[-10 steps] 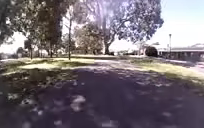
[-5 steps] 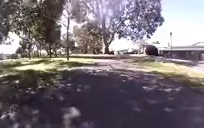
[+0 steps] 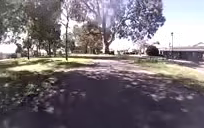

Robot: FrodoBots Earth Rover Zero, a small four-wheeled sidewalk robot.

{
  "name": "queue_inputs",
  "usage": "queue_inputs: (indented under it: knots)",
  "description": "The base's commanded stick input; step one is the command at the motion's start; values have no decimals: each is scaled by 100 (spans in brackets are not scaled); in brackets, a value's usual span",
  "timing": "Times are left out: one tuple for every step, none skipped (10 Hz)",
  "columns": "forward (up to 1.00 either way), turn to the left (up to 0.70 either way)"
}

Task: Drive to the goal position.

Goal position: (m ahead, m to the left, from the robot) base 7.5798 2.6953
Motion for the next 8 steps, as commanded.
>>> queue_inputs:
  knots:
    - [70,0]
    - [70,0]
    - [70,0]
    - [70,0]
    - [70,0]
    - [70,11]
    - [70,11]
    - [70,12]
